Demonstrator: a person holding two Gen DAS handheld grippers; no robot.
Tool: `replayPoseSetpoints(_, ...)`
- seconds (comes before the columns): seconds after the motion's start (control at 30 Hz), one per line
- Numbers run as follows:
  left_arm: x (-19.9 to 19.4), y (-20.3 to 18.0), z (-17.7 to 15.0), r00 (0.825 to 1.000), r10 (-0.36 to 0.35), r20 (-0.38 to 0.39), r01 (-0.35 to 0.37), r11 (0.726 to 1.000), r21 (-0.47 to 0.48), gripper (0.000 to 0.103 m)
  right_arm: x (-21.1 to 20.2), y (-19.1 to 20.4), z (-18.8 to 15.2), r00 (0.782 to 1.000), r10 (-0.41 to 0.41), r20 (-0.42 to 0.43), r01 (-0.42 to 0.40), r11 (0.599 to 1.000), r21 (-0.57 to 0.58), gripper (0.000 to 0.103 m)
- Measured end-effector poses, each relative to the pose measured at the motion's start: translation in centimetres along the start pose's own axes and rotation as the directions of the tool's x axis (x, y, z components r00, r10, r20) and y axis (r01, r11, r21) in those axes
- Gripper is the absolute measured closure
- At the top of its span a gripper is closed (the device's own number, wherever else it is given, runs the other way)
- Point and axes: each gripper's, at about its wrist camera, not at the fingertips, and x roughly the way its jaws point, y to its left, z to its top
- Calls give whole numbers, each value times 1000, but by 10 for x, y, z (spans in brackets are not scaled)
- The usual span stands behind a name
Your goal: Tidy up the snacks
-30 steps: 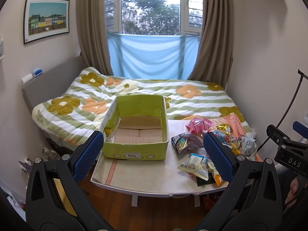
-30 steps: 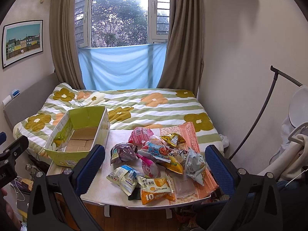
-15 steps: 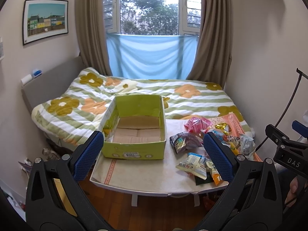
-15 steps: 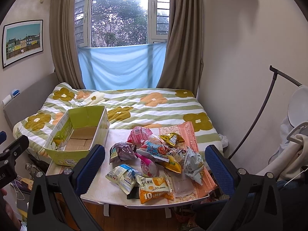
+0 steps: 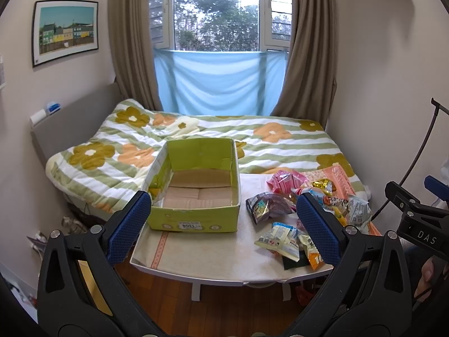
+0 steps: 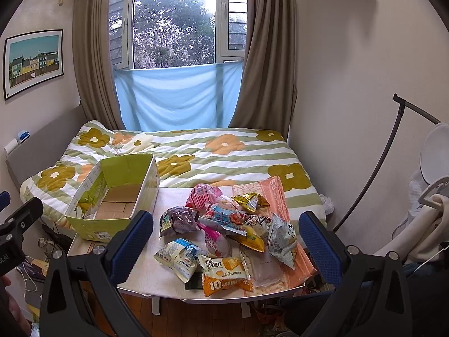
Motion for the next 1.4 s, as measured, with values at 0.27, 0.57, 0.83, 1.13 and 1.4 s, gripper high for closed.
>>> replayPoseSetpoints(0.27, 0, -1, -1, 1000, 0, -1, 0, 1000, -3, 0, 1, -1, -1, 1000, 1, 0, -1, 1000, 2, 0)
replayPoseSetpoints(0.57, -4, -2, -1, 1000, -10, -5, 10, 1000, -9, 0, -1, 0, 0, 1000, -3, -1, 3, 1000, -1, 0)
replayPoseSetpoints(0.83, -3, -2, -2, 1000, -13, -8, 13, 1000, -9, 0, -3, 1, 0, 1000, -2, -2, 2, 1000, 0, 0)
replayPoseSetpoints(1.13, -3, 2, -1, 999, -35, -13, 34, 999, -17, 0, -5, -1, -4, 1000, 0, -7, 0, 1000, 4, 0)
replayPoseSetpoints(1.4, 42, -2, -10, 981, -116, -158, 120, 993, 16, 0, 14, -23, -15, 993, -76, -85, 79, 996, 38, 0)
